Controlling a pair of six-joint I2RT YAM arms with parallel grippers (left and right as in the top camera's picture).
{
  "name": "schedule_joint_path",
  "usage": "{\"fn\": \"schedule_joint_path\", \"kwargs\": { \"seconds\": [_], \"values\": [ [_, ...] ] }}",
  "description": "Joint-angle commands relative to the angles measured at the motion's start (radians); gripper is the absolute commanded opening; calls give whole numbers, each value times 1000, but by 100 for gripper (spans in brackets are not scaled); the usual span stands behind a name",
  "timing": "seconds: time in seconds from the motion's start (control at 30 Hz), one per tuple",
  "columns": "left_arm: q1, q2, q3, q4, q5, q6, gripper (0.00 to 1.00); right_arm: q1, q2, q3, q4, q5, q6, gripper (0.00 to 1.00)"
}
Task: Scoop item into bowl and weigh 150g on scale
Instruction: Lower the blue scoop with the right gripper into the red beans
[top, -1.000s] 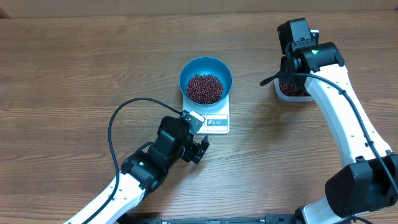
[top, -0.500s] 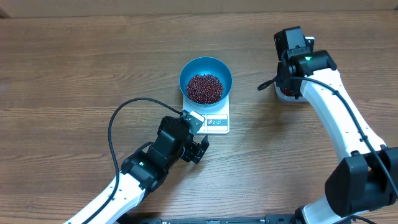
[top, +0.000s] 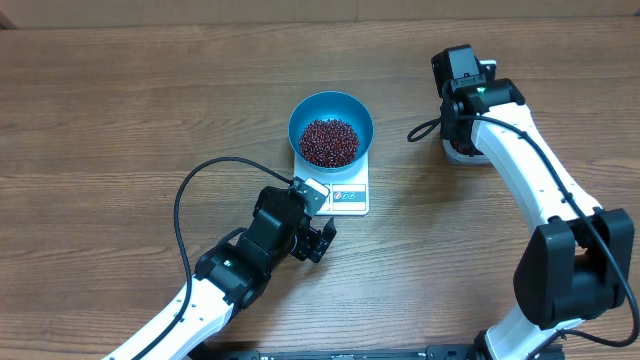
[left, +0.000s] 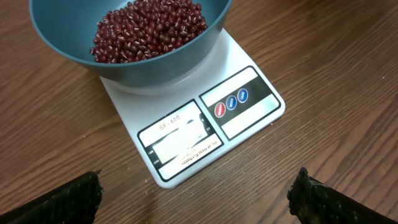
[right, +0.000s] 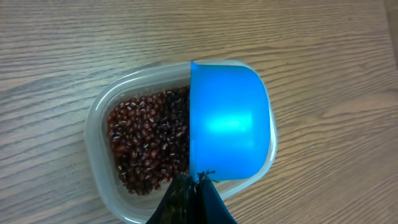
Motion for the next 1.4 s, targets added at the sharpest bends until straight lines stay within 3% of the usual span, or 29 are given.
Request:
{"fn": "schedule_joint_path", "kwargs": {
  "seconds": [0.0, 0.73, 1.03, 1.37],
  "values": [
    [0, 2, -6, 0, -13, -9, 99, -16, -1, -2, -2, 39, -3, 4],
    [0, 2, -6, 0, -13, -9, 100, -30, 31, -2, -38, -14, -3, 4],
    [0, 2, -6, 0, -13, -9, 100, -30, 31, -2, -38, -214, -3, 4],
    [0, 2, -6, 0, -13, -9, 100, -30, 30, 27, -54, -258, -2, 4]
  ]
}}
